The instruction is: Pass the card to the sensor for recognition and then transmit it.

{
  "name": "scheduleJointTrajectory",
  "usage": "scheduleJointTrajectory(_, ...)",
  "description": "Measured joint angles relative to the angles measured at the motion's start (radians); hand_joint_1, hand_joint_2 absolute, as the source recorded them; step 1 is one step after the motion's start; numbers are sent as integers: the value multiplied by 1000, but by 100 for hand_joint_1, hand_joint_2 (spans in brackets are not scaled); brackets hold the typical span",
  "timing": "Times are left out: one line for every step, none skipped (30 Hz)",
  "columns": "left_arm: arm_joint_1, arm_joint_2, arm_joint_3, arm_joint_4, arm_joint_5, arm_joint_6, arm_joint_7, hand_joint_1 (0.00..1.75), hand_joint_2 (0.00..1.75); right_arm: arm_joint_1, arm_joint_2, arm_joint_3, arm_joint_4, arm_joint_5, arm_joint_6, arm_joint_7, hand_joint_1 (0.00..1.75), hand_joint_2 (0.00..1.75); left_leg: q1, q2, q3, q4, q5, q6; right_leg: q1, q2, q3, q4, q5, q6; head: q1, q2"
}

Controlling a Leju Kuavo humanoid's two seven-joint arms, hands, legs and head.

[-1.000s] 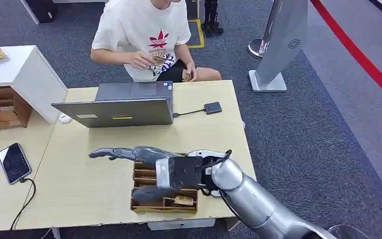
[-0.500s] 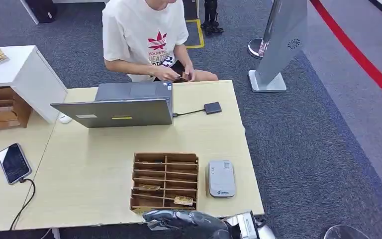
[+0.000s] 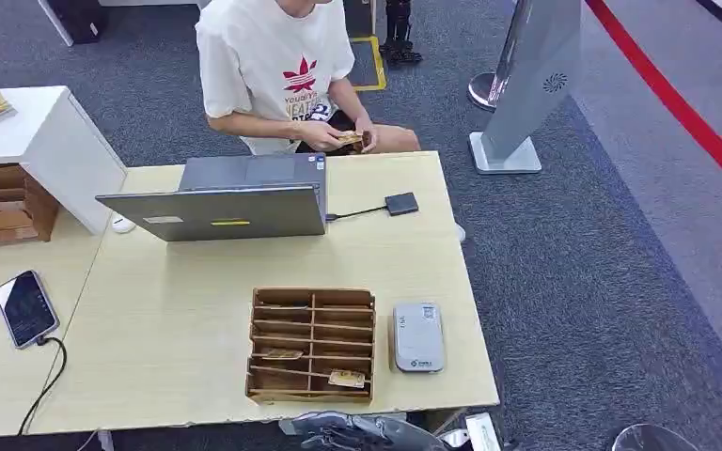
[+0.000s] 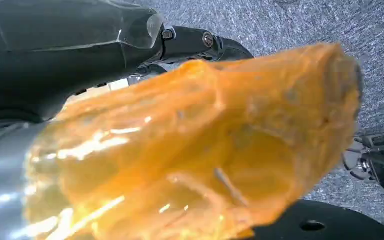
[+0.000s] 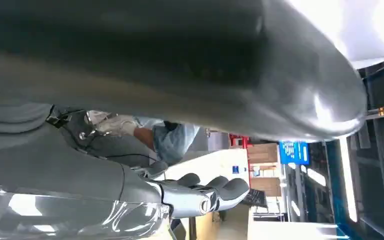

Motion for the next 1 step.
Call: scheduleJointTrajectory(0, 0, 0, 0, 0, 0, 0, 0, 0, 0, 0, 0, 0, 0, 0, 0, 0, 0, 0, 0, 0, 0, 0, 0, 0, 0, 0, 0, 0, 0, 0, 0)
